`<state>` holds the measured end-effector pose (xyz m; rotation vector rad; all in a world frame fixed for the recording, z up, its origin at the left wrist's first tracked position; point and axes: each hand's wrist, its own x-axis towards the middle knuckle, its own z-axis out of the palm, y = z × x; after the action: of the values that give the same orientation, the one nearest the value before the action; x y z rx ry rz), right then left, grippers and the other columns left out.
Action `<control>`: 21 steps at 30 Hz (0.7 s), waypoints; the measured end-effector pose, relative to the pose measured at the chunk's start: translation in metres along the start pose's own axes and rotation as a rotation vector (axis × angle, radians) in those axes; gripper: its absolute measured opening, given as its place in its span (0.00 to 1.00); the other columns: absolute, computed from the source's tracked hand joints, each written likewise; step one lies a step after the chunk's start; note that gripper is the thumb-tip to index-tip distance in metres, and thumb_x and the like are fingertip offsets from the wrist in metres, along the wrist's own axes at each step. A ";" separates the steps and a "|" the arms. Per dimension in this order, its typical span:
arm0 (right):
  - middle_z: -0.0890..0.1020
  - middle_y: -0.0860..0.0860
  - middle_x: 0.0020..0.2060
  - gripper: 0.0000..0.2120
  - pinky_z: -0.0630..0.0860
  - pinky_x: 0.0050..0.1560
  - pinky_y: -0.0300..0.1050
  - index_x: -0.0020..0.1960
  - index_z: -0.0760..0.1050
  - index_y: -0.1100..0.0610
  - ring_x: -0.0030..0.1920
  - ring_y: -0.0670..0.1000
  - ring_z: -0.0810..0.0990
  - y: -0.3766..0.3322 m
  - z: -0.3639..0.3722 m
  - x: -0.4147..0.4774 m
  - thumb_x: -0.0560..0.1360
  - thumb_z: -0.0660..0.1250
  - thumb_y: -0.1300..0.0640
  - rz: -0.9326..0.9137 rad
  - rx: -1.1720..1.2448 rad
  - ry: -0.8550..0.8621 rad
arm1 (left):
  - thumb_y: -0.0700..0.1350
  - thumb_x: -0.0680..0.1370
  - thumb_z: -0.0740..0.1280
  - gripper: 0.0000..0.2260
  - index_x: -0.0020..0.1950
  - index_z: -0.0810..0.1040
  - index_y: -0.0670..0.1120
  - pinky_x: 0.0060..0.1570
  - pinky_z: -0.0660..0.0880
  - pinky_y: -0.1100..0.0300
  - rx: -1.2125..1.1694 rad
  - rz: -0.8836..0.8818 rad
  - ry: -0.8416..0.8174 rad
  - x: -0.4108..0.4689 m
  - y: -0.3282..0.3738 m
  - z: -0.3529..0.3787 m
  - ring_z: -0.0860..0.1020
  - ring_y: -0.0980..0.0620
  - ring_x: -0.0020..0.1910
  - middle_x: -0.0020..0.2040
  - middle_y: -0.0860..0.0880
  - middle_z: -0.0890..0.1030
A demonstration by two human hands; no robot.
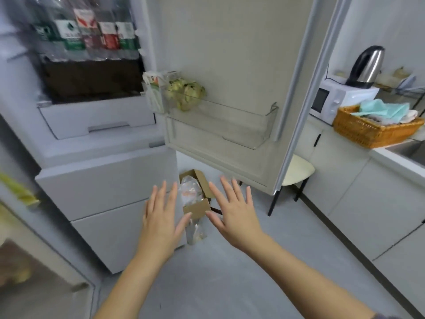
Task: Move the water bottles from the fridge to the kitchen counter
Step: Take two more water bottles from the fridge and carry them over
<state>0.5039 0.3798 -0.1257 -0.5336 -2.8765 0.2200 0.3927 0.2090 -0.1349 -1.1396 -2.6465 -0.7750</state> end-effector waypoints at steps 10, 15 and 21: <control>0.38 0.50 0.80 0.35 0.37 0.76 0.62 0.80 0.41 0.43 0.79 0.56 0.35 -0.047 0.021 0.172 0.75 0.39 0.34 -0.265 0.026 -0.064 | 0.67 0.77 0.49 0.36 0.80 0.50 0.49 0.74 0.55 0.43 0.189 -0.193 0.111 0.091 -0.099 -0.035 0.48 0.43 0.79 0.80 0.44 0.51; 0.40 0.51 0.80 0.36 0.39 0.76 0.61 0.80 0.40 0.43 0.79 0.57 0.36 -0.082 0.030 0.233 0.75 0.37 0.34 -0.364 0.025 -0.066 | 0.63 0.77 0.53 0.35 0.79 0.53 0.48 0.73 0.56 0.43 0.245 -0.272 0.159 0.120 -0.138 -0.055 0.48 0.43 0.78 0.79 0.43 0.53; 0.41 0.51 0.80 0.35 0.41 0.77 0.61 0.80 0.40 0.43 0.80 0.56 0.37 -0.134 0.037 0.309 0.76 0.37 0.34 -0.404 0.076 -0.006 | 0.64 0.77 0.50 0.34 0.80 0.50 0.50 0.74 0.51 0.46 0.302 -0.299 0.217 0.177 -0.205 -0.080 0.45 0.46 0.79 0.80 0.46 0.50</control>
<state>0.1679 0.3660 -0.0830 0.0663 -2.8881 0.2613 0.1183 0.1619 -0.0884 -0.5605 -2.6574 -0.4838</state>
